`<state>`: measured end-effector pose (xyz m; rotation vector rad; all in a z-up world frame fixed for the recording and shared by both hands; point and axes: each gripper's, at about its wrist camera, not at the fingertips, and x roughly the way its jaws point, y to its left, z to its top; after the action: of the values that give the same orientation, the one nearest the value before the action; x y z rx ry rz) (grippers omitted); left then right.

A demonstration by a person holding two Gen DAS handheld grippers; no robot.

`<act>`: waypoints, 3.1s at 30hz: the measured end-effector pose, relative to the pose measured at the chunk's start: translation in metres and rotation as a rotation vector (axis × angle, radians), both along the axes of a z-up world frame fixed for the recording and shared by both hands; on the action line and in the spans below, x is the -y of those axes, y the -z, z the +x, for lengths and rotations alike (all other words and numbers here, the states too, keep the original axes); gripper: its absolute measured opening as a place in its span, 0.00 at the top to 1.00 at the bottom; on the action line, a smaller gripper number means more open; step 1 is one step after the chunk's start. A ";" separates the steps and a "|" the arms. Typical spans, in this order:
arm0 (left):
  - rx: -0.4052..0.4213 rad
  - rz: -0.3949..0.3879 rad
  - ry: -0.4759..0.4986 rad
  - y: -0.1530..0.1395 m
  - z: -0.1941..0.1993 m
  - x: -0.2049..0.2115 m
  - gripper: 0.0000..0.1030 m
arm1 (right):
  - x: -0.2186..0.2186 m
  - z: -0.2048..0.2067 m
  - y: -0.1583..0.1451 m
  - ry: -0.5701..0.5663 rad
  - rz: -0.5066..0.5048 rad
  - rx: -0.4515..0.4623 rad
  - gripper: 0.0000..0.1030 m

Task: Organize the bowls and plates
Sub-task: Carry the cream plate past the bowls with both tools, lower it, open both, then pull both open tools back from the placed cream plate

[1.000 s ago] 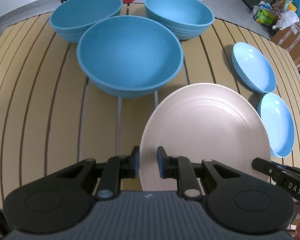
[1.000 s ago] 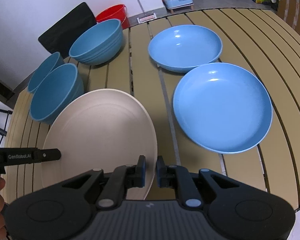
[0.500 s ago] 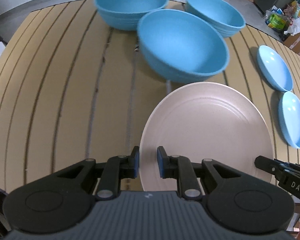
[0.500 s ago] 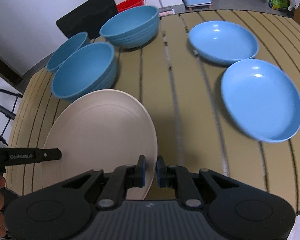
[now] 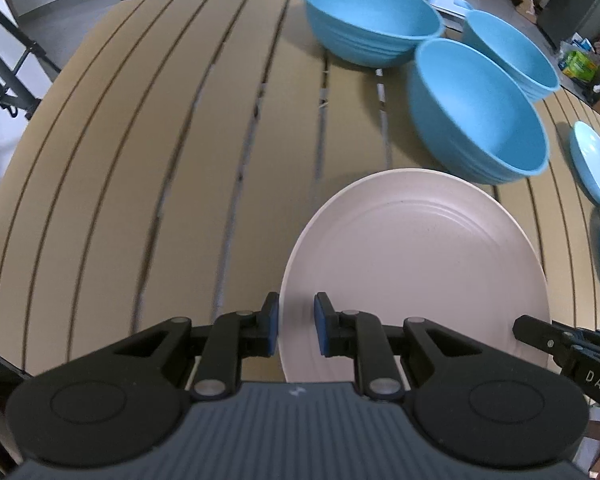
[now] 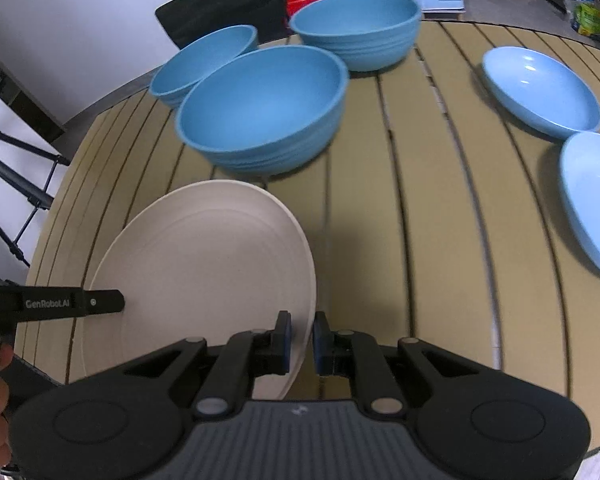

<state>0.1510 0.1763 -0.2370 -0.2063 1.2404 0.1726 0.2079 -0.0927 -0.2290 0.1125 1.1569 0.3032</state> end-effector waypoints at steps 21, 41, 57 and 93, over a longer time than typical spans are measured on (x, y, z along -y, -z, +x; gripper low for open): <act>-0.013 0.012 -0.056 0.014 0.000 -0.072 0.82 | -0.090 0.012 0.013 -0.066 -0.028 -0.012 0.90; -0.008 0.041 -0.044 0.013 0.008 -0.077 0.56 | -0.101 0.019 0.020 -0.055 -0.074 -0.046 0.81; -0.029 0.095 -0.077 -0.022 -0.008 -0.078 0.00 | -0.095 0.001 -0.017 -0.043 -0.084 -0.034 0.00; 0.082 0.071 0.146 -0.180 -0.051 0.086 0.00 | 0.053 -0.080 -0.169 0.177 -0.119 0.038 0.00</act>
<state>0.1003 0.0907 -0.0571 -0.0606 1.1608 0.0806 0.1280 -0.1452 -0.0595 0.1032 1.1162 0.0794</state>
